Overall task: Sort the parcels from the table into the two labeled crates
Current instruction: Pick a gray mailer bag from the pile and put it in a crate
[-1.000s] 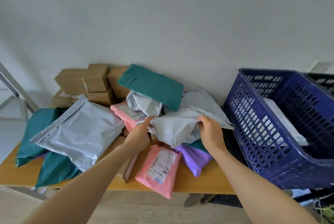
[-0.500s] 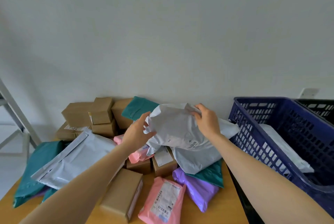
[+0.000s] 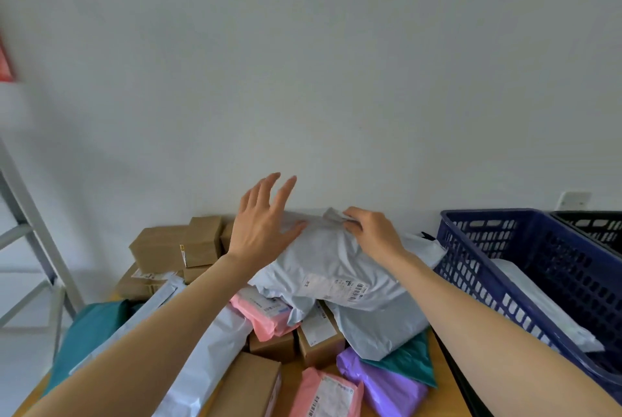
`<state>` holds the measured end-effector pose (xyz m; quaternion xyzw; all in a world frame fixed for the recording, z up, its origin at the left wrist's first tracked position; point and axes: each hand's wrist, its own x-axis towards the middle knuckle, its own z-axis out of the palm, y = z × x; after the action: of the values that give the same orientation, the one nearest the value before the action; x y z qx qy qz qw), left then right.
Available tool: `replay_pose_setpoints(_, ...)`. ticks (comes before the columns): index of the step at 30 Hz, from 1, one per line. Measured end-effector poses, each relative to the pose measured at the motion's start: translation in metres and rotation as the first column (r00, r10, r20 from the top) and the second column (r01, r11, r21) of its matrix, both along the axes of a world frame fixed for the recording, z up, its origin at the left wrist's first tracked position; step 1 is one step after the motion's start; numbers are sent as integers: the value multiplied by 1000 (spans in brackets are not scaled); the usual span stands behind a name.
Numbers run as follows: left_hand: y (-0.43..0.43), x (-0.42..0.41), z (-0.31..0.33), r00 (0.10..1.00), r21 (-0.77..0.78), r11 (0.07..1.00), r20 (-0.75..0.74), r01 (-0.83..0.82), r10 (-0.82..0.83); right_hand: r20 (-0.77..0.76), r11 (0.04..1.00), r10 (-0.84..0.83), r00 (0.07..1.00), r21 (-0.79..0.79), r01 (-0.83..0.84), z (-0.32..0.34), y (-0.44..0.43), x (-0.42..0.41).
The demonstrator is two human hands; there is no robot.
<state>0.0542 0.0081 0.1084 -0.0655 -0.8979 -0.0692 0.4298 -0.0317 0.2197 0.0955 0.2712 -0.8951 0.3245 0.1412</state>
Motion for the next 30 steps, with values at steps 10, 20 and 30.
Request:
replay_pose_setpoints(10, 24, -9, 30, 828, -191, 982, 550, -3, 110, 32, 940, 122, 992, 316, -126, 24, -41, 30)
replay_pose_setpoints(20, 9, 2, 26, 808, 46, 998, 589, -45, 9, 56, 985, 94, 994, 140, -101, 13, -48, 49)
replay_pose_setpoints(30, -27, 25, 34, 885, 316, 946, 458, -73, -85, -604, 976, -175, 777, -2, 219, -41, -43, 99)
